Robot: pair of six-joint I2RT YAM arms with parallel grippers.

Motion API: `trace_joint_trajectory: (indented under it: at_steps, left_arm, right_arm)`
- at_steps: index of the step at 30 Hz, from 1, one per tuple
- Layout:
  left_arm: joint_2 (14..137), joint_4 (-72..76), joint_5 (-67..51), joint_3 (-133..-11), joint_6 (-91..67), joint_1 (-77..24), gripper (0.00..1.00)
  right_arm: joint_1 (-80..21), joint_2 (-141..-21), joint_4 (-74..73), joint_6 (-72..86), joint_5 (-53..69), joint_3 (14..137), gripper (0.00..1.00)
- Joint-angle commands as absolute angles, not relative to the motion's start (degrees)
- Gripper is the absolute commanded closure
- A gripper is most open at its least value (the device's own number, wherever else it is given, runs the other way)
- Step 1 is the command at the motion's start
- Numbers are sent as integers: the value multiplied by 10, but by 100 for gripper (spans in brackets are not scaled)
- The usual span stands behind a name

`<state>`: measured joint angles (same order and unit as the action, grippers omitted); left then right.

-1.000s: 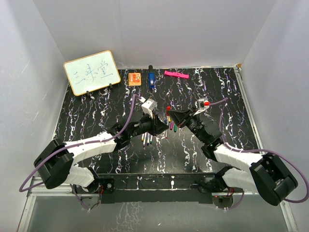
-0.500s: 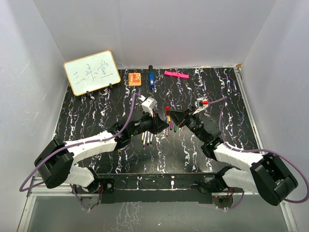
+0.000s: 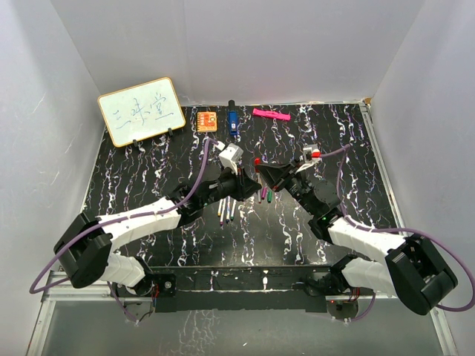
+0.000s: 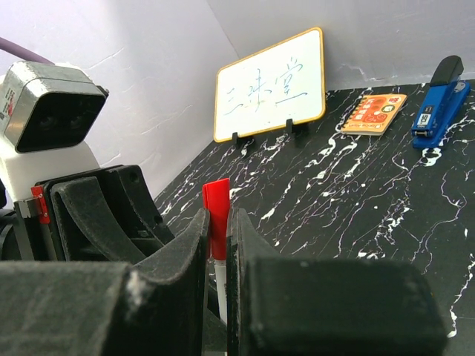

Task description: Insert the pens into the pen caps

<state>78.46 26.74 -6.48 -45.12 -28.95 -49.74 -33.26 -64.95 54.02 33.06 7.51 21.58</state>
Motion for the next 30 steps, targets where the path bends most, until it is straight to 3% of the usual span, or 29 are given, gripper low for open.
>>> trace_joint_trajectory:
  at_steps: [1, 23, 30]
  left_arm:
    - [757, 309, -34, -487, -272, -497, 100]
    - [695, 320, -14, -488, -258, -490, 100]
    - [676, 309, 0, -490, -241, -482, 100]
  right_arm:
    - [-343, -659, 515, 328, 127, 227, 100]
    - [-347, -699, 502, 305, 184, 238, 100]
    - [-362, -686, 448, 263, 141, 244, 100]
